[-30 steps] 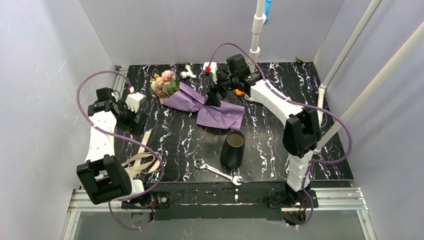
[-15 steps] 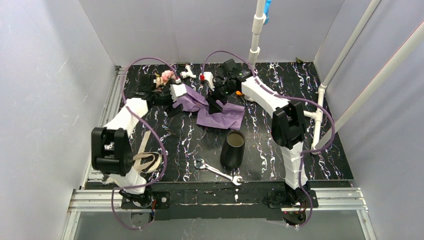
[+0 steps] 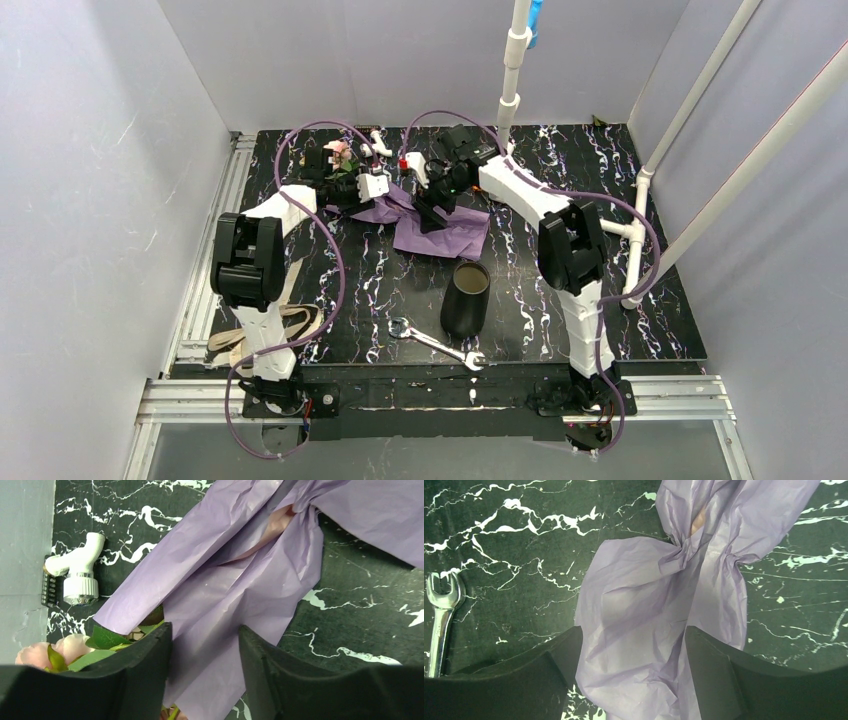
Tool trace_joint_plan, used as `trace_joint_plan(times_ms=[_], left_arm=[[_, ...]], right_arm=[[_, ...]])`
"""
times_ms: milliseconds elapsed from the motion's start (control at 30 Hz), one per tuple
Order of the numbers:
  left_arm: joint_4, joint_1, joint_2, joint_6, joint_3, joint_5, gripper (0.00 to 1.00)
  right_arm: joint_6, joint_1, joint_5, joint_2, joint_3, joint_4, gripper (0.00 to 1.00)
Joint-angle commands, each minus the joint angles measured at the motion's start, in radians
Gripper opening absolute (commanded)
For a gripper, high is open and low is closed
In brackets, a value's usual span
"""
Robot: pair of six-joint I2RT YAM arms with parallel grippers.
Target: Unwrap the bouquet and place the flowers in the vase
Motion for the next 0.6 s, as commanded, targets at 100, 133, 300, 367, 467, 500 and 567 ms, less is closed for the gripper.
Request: trace_joint_plan(times_ms=[100,133,300,367,467,500,567], left_arm=[[-0.006,0.007,-0.052,0.047,-0.067,-0.044,0.41],[-0.005,0.007,-0.058,0.047,-0.075,-0.049,0.41],[0.025,0.006,-0.078,0.037,-0.113,-0.088,0.41],[0.024,0.006,-0.077,0.035,-0.116,-0.1,0.38],[0.018,0.006,-0.067,0.023,-0.099,-0.108,0.31],[0.017,0.006,-0.064,0.022,-0.096,-0.111,0.26],[0.014,0.006,-0.063,0.026,-0.092,-0.117,0.15]], right_arm=[[-0.009,0.018,-0.034,0.047,-0.052,0.069,0.82],[0.002,0.019,-0.033,0.049,-0.065,0.085,0.83],[0.052,0.025,-0.014,0.053,-0.122,0.177,0.83],[0.058,0.028,-0.004,0.055,-0.139,0.203,0.79],[0.06,0.037,0.004,0.056,-0.148,0.223,0.6],[0.06,0.039,0.003,0.056,-0.146,0.226,0.48],[0.074,0.039,0.003,0.056,-0.128,0.227,0.28]])
